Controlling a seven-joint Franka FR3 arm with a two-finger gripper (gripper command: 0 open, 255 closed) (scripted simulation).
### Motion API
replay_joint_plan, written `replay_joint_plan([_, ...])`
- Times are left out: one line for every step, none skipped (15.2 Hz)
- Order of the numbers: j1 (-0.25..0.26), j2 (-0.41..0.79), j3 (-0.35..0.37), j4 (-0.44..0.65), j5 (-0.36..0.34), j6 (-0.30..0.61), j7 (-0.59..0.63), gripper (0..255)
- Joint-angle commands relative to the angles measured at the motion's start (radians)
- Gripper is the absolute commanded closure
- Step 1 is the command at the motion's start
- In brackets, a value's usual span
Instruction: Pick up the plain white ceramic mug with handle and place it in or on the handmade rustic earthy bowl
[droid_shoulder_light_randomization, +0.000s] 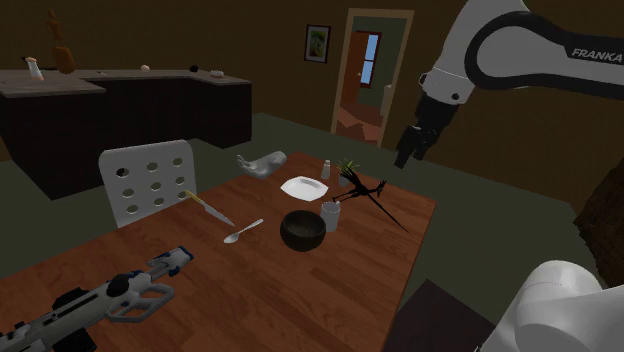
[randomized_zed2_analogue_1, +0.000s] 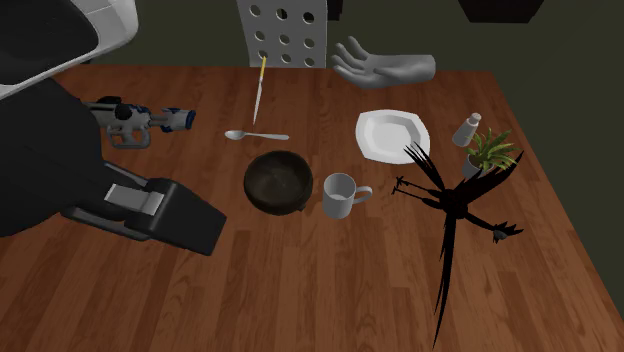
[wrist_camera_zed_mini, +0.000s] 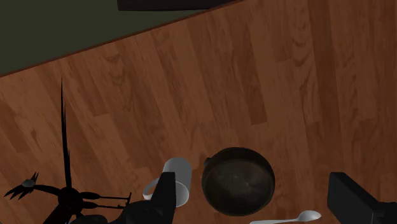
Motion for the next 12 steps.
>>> replay_joint_plan([0.0, 0.0, 0.0, 0.0, 0.0, 0.0, 0.0, 0])
replay_joint_plan([-0.003, 0.024, 0.002, -0.008, 0.0, 0.03, 0.01, 0])
replay_joint_plan([-0.006, 0.05, 0.004, -0.015, 0.0, 0.059, 0.019, 0])
replay_joint_plan([-0.009, 0.076, 0.005, -0.021, 0.0, 0.089, 0.029, 0])
replay_joint_plan([-0.012, 0.104, 0.007, -0.025, 0.0, 0.118, 0.039, 0])
replay_joint_plan([-0.015, 0.132, 0.008, -0.028, -0.001, 0.146, 0.048, 0])
replay_joint_plan([-0.018, 0.162, 0.01, -0.03, -0.001, 0.174, 0.058, 0])
replay_joint_plan([-0.02, 0.192, 0.011, -0.03, -0.002, 0.202, 0.067, 0])
replay_joint_plan([-0.023, 0.223, 0.012, -0.029, -0.002, 0.229, 0.077, 0])
replay_joint_plan([-0.026, 0.255, 0.013, -0.027, -0.003, 0.256, 0.086, 0])
replay_joint_plan([-0.029, 0.287, 0.014, -0.023, -0.004, 0.281, 0.096, 0])
replay_joint_plan([-0.032, 0.32, 0.014, -0.019, -0.005, 0.307, 0.105, 0])
